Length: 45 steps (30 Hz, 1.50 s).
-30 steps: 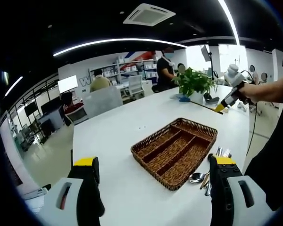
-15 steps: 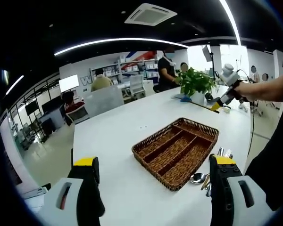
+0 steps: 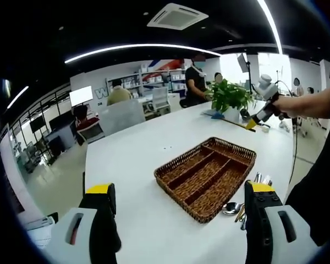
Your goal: Arrange the knives, forks, and spoons in their matching storage slots by inserting each utensil handle-first until every utensil is classified and aligned in the correct compartment
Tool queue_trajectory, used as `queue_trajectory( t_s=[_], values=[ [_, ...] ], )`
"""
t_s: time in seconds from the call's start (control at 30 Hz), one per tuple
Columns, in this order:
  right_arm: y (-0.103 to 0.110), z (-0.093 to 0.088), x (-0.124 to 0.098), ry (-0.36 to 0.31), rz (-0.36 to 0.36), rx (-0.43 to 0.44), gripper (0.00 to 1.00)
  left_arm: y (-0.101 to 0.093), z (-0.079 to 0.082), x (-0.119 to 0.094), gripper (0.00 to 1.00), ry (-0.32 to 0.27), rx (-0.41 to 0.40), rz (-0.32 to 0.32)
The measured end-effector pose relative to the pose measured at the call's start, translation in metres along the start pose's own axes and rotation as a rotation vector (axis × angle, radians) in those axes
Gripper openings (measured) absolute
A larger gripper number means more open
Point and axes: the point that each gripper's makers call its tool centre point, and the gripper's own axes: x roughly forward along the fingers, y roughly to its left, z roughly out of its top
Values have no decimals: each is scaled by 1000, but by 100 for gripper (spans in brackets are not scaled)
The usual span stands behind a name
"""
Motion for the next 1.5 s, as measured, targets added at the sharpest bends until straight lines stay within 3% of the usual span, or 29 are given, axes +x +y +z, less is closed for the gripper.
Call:
queue_trajectory(
  t_s=[1.5],
  values=[
    [-10,-54,46,116,-15,37,3,9,-3,1,99,26,3,-3]
  ],
)
